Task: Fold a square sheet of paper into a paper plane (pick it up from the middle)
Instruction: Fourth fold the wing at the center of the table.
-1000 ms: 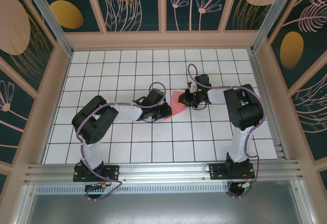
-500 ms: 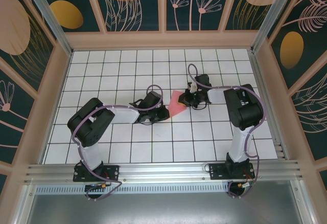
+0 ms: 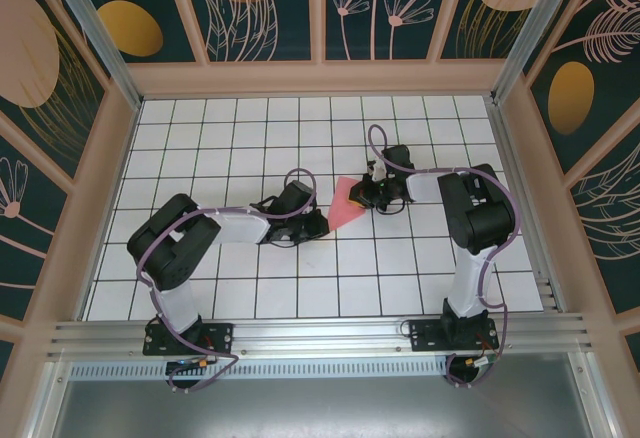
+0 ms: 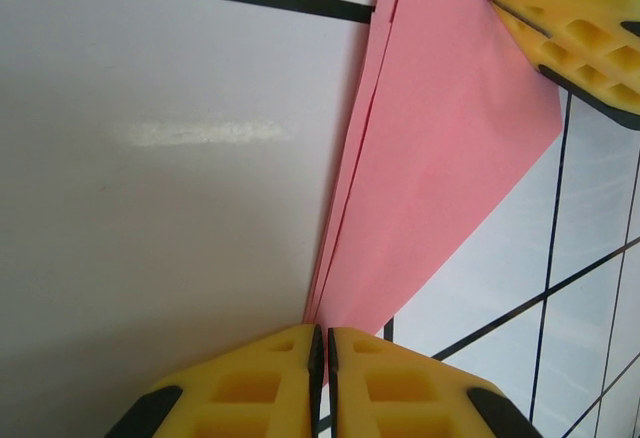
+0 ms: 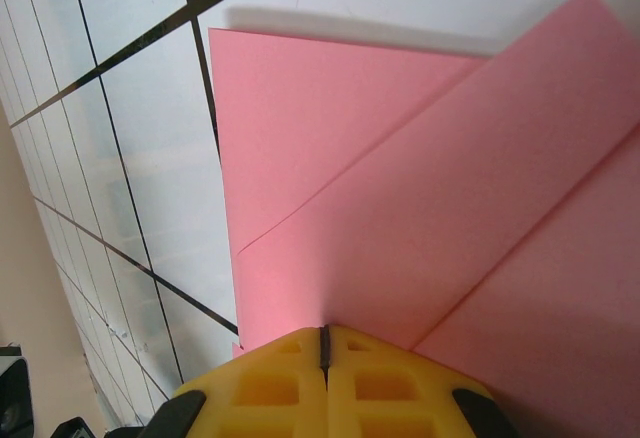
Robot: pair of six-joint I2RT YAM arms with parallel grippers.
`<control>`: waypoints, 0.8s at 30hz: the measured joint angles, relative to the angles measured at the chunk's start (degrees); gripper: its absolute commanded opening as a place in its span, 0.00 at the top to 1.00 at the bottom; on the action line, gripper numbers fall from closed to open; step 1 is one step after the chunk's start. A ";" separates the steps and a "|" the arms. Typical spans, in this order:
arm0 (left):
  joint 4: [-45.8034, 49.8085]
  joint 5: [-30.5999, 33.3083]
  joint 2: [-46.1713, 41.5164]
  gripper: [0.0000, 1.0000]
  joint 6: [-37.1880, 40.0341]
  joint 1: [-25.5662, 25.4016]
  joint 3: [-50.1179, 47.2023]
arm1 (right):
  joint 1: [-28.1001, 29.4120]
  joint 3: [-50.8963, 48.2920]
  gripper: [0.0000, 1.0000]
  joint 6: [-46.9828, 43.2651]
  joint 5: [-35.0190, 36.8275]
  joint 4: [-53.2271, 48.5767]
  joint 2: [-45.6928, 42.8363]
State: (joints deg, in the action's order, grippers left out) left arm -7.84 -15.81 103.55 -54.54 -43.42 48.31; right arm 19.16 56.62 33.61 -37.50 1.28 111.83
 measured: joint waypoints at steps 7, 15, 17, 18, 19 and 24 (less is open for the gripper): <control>3.08 0.20 -1.36 0.90 1.16 -0.04 0.00 | -0.09 0.00 0.95 -0.02 -0.15 0.00 0.09; 3.10 1.36 -5.92 0.88 5.01 -0.11 3.45 | -0.09 0.02 0.95 -0.02 -0.17 0.00 0.11; 1.33 1.36 -4.74 0.89 5.01 -0.11 5.20 | -0.09 0.02 0.95 -0.02 -0.20 0.00 0.13; 0.61 1.38 -3.87 0.89 5.01 -0.11 5.86 | -0.09 0.07 0.95 -0.02 -0.22 -0.02 0.15; 0.11 1.38 -2.82 0.89 5.01 -0.11 6.38 | -0.09 0.15 0.95 -0.02 -0.26 -0.13 0.22; -0.24 1.31 2.03 0.90 4.87 -0.15 6.78 | -0.09 0.31 0.95 -0.02 -0.37 -0.26 0.24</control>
State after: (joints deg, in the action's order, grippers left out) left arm -8.08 -14.50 105.58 -49.67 -43.57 55.09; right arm 19.07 56.93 33.58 -37.87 1.02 112.07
